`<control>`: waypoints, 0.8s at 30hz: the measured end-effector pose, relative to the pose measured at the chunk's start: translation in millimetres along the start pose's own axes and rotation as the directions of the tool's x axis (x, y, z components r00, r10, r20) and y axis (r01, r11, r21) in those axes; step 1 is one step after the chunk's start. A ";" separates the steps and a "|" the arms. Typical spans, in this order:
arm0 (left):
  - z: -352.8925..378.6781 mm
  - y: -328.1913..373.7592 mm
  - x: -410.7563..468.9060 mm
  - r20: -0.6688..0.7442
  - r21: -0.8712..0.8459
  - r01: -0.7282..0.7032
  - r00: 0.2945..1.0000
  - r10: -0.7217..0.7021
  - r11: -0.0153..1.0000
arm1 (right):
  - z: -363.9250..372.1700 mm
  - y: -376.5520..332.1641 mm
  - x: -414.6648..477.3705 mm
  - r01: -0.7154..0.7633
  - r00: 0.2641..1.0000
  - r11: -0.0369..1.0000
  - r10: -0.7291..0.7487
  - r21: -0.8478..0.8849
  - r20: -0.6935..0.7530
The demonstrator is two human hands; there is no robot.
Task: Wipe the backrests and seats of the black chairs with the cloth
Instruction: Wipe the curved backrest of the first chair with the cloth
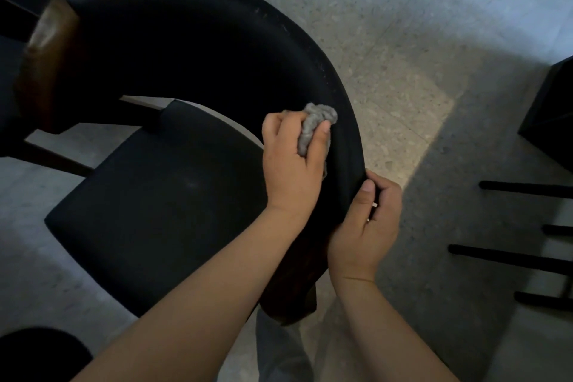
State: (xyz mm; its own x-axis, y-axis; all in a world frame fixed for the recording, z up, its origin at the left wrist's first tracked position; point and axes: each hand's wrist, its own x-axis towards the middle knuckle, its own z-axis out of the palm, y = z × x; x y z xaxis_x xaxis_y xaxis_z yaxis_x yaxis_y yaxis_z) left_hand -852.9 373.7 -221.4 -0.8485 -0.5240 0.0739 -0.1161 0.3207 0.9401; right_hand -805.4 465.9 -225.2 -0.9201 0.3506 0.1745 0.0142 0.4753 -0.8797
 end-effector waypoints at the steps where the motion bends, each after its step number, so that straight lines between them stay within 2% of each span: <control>1: 0.8 -3.1 -0.4 -0.020 0.002 0.025 0.999 -0.025 1.000 | 0.0 -0.3 0.0 -0.002 1.000 1.000 0.002 -0.002 -0.002; 4: -0.4 -24.4 -2.7 -0.064 0.029 0.182 0.982 -0.180 0.983 | 0.3 -1.0 -0.6 0.007 1.000 1.000 -0.007 -0.007 -0.010; 7: -4.7 -54.5 -8.4 -0.006 0.067 0.375 0.927 -0.375 0.925 | -0.1 0.8 -1.3 0.007 1.000 1.000 -0.007 -0.007 -0.011; 11: -5.3 -76.5 -9.6 0.034 0.135 0.467 0.879 -0.476 0.874 | -0.2 1.9 -1.2 0.006 1.000 1.000 -0.006 -0.015 -0.008; 14: -12.0 -80.8 -5.8 0.044 0.162 0.594 0.794 -0.607 0.788 | -0.4 0.8 -1.0 0.016 1.000 1.000 -0.017 -0.014 -0.010; 15: -17.1 -76.8 -4.5 0.043 0.149 0.592 0.796 -0.603 0.792 | -0.1 0.6 -0.9 0.018 1.000 1.000 -0.018 -0.011 -0.008; 17: -28.7 -57.8 -1.9 0.046 0.098 0.485 0.870 -0.491 0.869 | 0.0 0.5 -0.8 0.017 1.000 1.000 -0.017 -0.012 -0.005; 20: -44.7 -13.7 2.3 0.043 0.040 0.200 0.978 -0.202 0.979 | 0.0 -1.3 -1.1 0.007 1.000 1.000 -0.007 -0.009 -0.007; 24: -40.5 31.8 9.3 0.091 0.064 -0.082 0.993 0.076 0.995 | 0.5 -2.5 0.1 -0.002 1.000 1.000 0.002 0.000 -0.007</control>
State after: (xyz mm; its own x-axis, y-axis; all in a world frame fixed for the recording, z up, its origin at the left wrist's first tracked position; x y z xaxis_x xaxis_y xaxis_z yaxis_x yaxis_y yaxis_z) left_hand -843.7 347.1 -177.4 -0.8985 -0.4237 0.1149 -0.0784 0.4123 0.9077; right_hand -805.7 464.4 -223.1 -0.9172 0.3576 0.1757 0.0162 0.4741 -0.8803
